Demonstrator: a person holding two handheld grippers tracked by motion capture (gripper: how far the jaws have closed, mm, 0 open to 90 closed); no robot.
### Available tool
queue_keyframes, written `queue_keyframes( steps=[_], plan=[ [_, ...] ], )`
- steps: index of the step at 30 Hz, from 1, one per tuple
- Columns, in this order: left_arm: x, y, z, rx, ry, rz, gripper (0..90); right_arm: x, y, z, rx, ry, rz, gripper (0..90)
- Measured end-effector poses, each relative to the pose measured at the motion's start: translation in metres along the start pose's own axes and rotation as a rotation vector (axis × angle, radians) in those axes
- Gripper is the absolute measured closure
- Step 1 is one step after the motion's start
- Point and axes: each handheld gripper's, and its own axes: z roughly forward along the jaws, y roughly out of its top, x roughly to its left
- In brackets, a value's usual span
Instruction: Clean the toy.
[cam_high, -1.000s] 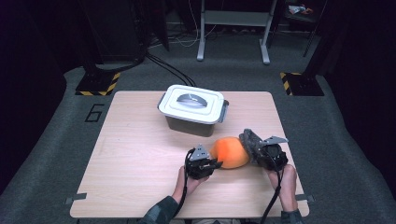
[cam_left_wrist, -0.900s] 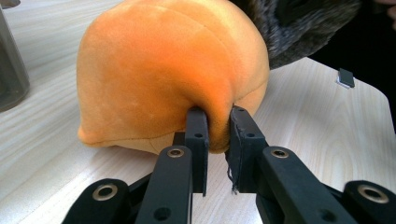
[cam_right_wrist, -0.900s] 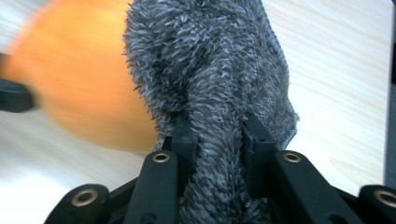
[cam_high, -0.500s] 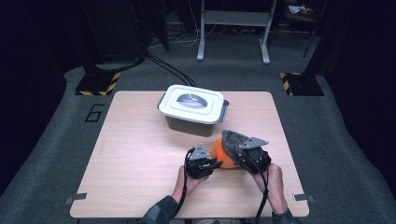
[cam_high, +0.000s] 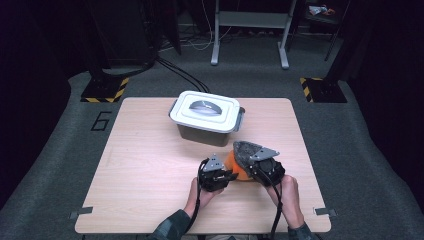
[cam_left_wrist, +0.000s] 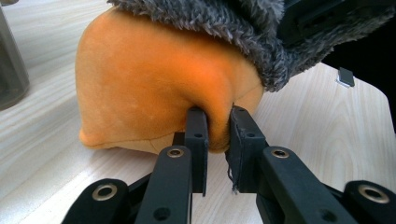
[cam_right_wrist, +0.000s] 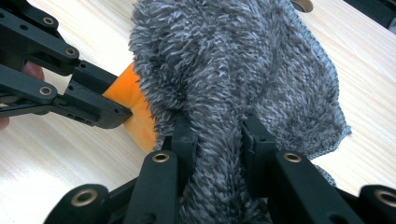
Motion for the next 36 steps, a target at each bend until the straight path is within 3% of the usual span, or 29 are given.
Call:
queue_keyframes(
  steps=[6,10,13,20,32,36],
  plan=[
    [-0.001,0.000,0.000,-0.004,0.002,-0.005,79.4,-0.010,-0.005,0.000,0.004,-0.014,0.054,70.8],
    [-0.001,0.000,0.000,-0.002,0.000,-0.004,79.4,-0.024,-0.013,0.002,0.004,-0.021,0.088,70.7],
    [-0.001,0.000,0.000,-0.002,0.000,-0.002,79.3,-0.037,-0.022,0.007,0.017,-0.027,0.152,70.6],
    [-0.001,0.001,0.001,-0.001,0.001,0.000,79.3,-0.054,-0.033,0.016,0.045,-0.028,0.211,70.5],
    [-0.001,0.001,0.002,-0.001,-0.003,-0.005,79.1,-0.072,-0.051,0.041,0.098,-0.026,0.275,70.4],
    [-0.001,0.003,0.002,-0.001,-0.001,0.001,79.1,-0.073,-0.052,0.033,0.087,-0.038,0.281,70.8]
  ],
)
